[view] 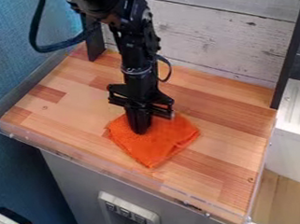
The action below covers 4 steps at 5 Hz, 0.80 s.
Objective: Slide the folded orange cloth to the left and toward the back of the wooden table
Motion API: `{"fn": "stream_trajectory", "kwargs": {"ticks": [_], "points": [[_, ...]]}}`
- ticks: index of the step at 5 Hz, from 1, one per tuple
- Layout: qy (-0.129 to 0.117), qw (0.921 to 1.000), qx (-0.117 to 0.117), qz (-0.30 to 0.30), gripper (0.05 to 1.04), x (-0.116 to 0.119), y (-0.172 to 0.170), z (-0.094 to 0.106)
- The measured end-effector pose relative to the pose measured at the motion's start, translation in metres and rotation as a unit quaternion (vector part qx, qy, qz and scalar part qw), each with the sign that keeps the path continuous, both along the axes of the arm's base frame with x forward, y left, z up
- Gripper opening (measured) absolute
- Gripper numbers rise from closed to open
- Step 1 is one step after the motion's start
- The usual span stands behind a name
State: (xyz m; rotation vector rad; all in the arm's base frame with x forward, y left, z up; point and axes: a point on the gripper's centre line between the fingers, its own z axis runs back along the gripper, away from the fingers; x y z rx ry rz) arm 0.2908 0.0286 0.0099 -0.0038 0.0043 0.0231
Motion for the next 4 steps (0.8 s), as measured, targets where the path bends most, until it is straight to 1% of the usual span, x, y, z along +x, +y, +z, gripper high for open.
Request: {"fn": "stream_trajectory", "kwargs": {"ticks": [2, 3, 4], "points": [[0.004, 1.0000, 0.005, -0.007, 0.059, 0.014, 0.022, 0.002], [0.003, 0.9999, 0.007, -0.013, 0.059, 0.020, 0.027, 0.001], [-0.001, 0.9998, 0.008, -0.015, 0.059, 0.021, 0.035, 0.001]]}}
